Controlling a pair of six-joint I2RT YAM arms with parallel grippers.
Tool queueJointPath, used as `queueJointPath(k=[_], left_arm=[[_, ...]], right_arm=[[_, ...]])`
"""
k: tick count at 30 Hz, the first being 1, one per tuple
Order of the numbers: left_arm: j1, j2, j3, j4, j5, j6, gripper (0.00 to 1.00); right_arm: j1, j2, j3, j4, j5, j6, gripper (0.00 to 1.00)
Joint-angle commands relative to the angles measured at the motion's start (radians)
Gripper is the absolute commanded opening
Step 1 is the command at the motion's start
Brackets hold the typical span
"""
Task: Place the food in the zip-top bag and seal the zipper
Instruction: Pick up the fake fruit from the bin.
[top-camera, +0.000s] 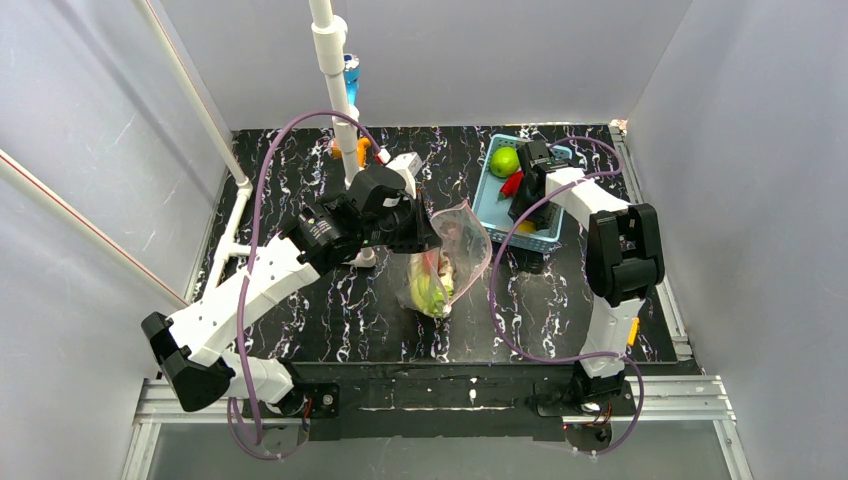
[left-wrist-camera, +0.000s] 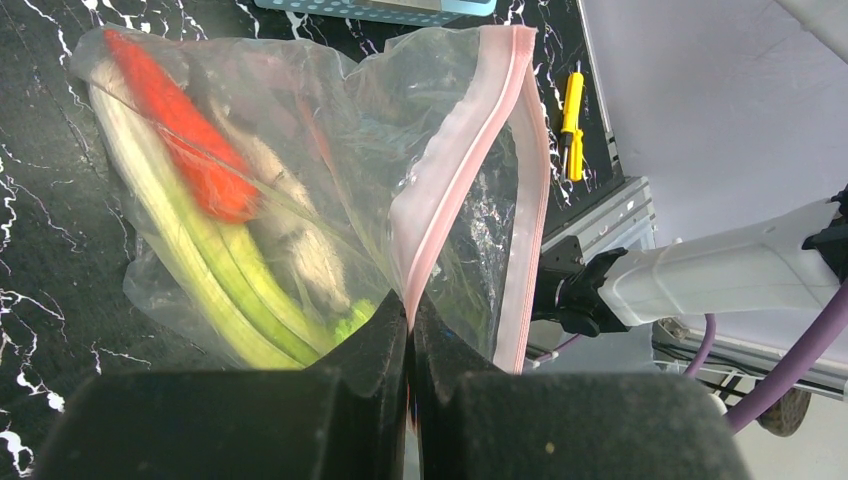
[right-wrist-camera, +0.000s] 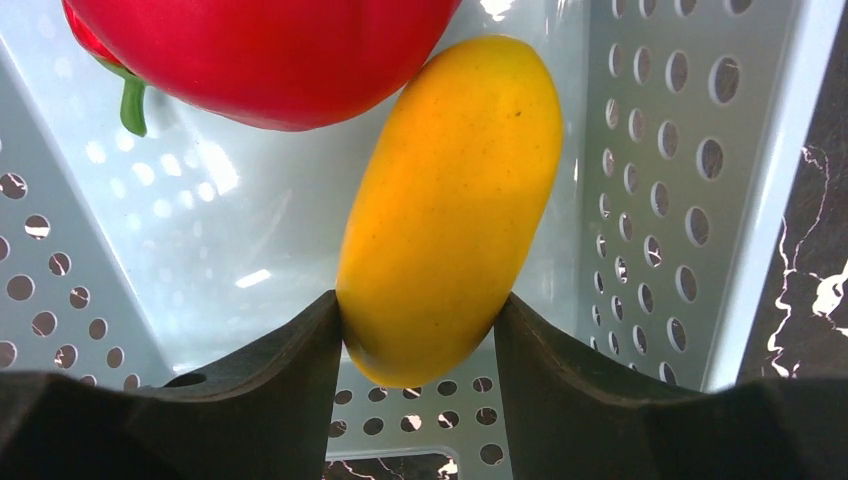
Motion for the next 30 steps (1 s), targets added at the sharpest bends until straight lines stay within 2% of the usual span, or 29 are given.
queueJointPath(k=[1,10,14,19,30], left_arm=[[0.002,-0.005,0.034,-0.002,0.014,-0.003,0.0],[0.003,-0.006,0.023,0.0,0.019,-0.011,0.0],[0.003,-0.006,0.025,0.006,0.025,-0.011,0.0],[0.003,-0.001,0.029,0.007,0.029,-0.011,0.0],[0.003,0.019,0.028,0.027,0.023,-0.014,0.0]], right_arm=[[0.003,0.004,0.025,0.018,0.01,-0.009,0.6],[0.003,0.041,0.051,0.015,-0.019,-0.037,0.64],[0.003,0.038,0.05,0.026,-0.02,-0.057,0.61],[0.006,-0.029,0.032,0.036,0.001,-0.085,0.43],[0.006,-0.223,0.053,0.01,-0.008,-0.204,0.16]])
